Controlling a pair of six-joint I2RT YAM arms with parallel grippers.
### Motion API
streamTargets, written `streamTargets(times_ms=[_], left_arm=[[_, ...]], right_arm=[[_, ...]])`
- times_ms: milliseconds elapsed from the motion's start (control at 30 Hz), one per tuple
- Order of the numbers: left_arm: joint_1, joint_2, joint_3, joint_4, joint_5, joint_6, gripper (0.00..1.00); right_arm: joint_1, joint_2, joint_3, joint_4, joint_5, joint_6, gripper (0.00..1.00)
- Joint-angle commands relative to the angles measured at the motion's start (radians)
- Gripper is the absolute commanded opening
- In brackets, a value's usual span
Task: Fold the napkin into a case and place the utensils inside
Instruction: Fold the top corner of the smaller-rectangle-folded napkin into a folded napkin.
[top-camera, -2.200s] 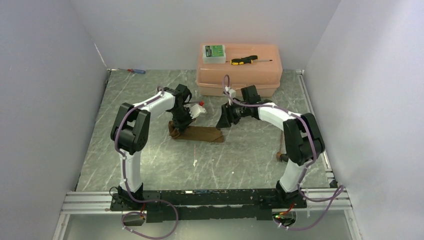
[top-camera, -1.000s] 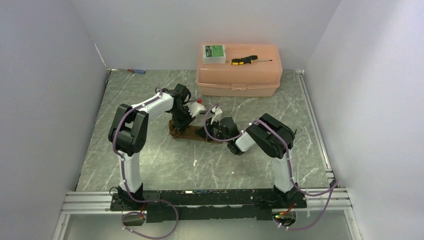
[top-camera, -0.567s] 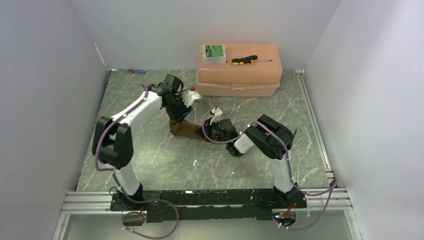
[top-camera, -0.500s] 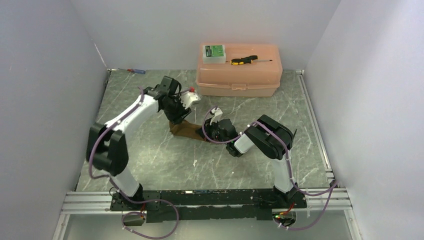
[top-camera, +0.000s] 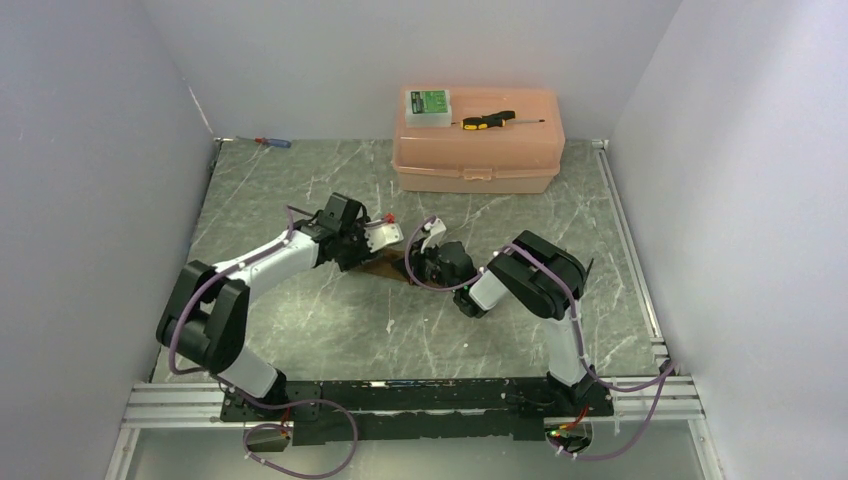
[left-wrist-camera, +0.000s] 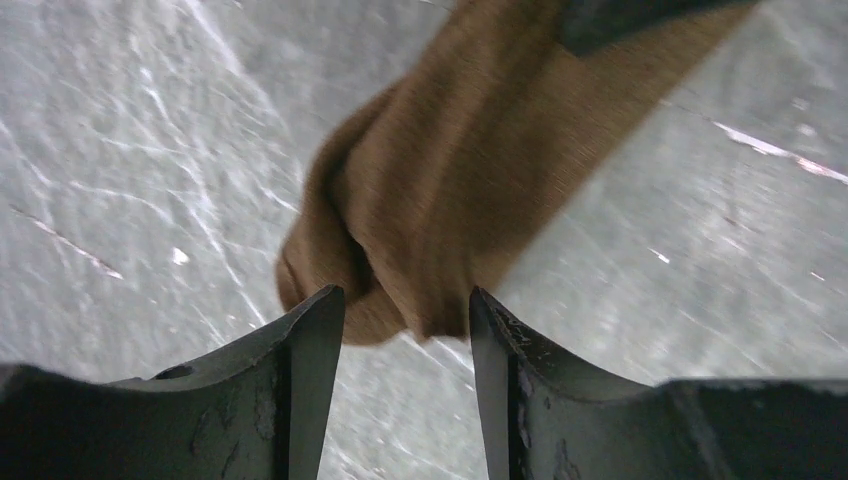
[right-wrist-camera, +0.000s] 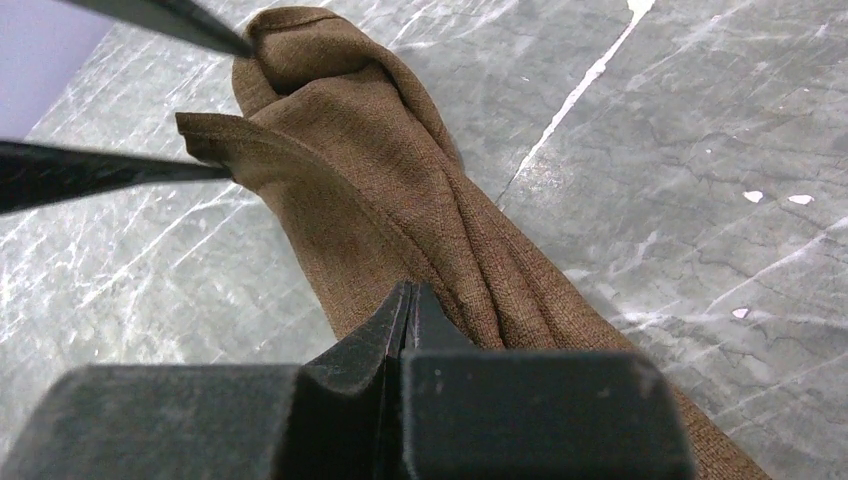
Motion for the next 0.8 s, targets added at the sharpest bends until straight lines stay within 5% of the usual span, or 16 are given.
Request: streamTargets(times_ms=[0, 233, 767], left_arm=[[0.043, 0.059, 0.011, 0.211, -0.073, 0.035, 0.53], [0.068, 0.103, 0.037, 0.216, -0.053, -0.007, 0.41], [0.069, 0.109, 0.019, 0.238, -0.083, -0.108, 0.56]], right_arm=[[0.008, 0.038, -0.037, -0.015, -0.005, -0.027, 0.00], [0.018, 0.058, -0.054, 0.071, -0.062, -0.038, 0.00], [0.070, -0.018, -0.002, 0.064, -0.133, -0.142, 0.03]])
